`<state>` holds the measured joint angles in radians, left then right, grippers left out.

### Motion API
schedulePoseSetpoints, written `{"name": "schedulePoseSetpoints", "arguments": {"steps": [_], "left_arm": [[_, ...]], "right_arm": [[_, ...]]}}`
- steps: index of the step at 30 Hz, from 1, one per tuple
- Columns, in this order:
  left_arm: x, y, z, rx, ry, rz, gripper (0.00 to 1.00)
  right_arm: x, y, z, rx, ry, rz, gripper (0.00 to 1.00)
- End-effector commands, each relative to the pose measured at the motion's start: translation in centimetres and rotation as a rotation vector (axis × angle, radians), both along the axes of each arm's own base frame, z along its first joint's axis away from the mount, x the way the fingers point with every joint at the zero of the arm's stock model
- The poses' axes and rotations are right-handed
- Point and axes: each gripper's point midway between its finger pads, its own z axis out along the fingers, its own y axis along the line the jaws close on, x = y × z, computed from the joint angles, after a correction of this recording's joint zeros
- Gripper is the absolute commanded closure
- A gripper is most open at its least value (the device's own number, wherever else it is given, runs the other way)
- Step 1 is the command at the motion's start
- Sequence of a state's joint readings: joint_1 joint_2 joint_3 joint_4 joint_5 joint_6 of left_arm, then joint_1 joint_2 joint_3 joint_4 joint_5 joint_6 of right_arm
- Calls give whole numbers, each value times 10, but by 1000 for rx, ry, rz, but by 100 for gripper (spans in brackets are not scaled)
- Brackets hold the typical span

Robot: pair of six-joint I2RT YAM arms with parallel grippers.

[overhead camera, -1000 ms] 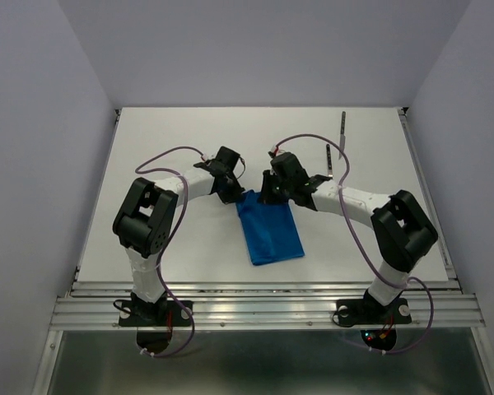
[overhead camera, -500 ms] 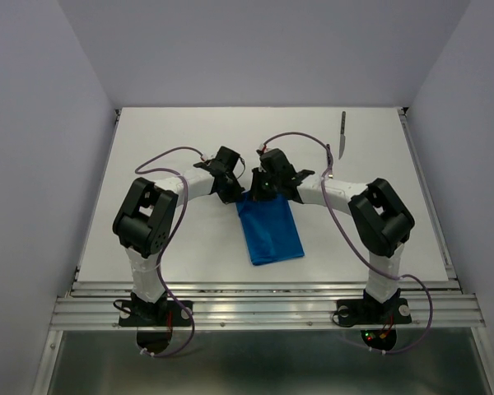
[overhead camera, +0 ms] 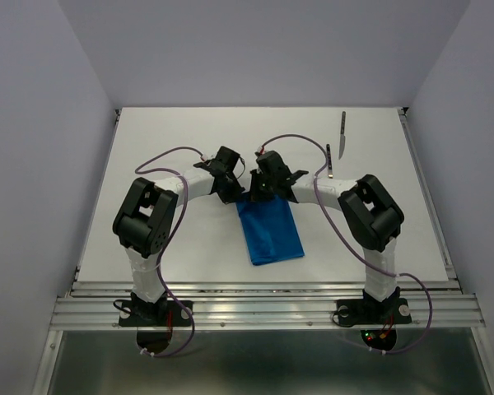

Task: Fold the napkin into a case and place the utensils inside
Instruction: Fold the lower triangle-folded napkin at the center of the board.

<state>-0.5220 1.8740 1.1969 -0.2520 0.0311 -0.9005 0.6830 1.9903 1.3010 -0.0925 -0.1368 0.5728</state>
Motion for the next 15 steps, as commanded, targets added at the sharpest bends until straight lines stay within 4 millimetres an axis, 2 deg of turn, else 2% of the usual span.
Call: {"name": "schedulePoseSetpoints", "arguments": {"steps": [1, 8, 12, 15], "left_arm": [[6, -5, 26, -33, -55, 4, 100], [9, -7, 41, -54, -92, -3, 100], [10, -5, 59, -72, -142, -1, 85], [12, -4, 66, -70, -169, -1, 82]], "right_arm": [[15, 6, 1, -5, -51, -35, 99], [13, 3, -9, -29, -45, -21, 99], [10, 1, -13, -39, -41, -10, 99], [6, 2, -11, -28, -48, 23, 99]]}}
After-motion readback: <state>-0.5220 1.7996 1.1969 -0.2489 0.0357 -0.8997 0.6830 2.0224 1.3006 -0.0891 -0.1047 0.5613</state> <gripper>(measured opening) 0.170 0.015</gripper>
